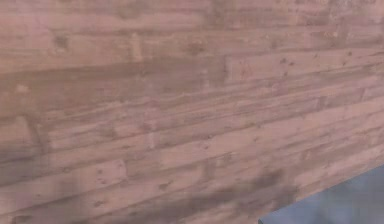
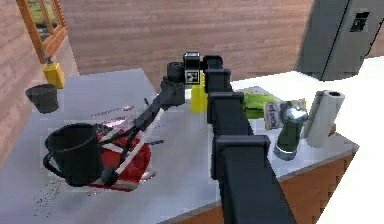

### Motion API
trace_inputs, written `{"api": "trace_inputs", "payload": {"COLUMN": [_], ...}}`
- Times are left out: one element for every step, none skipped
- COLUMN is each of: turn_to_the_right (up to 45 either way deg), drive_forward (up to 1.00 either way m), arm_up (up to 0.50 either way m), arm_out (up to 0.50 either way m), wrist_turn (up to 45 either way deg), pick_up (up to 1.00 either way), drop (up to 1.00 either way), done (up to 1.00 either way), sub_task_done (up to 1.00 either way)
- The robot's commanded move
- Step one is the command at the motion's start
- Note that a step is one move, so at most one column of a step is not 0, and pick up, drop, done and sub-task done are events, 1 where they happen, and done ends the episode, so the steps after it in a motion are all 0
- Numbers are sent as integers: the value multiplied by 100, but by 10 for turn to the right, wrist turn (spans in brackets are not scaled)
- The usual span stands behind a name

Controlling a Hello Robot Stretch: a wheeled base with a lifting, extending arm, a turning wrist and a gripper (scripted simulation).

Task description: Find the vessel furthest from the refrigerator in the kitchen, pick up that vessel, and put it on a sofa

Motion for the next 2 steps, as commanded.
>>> {"api": "trace_inputs", "payload": {"turn_to_the_right": [0, 450], "drive_forward": [0, 0], "arm_up": [0, 0], "arm_out": [-34, 0], "wrist_turn": [0, 0], "pick_up": [0, 0], "drop": [0, 0], "done": [0, 0], "sub_task_done": [0, 0]}}
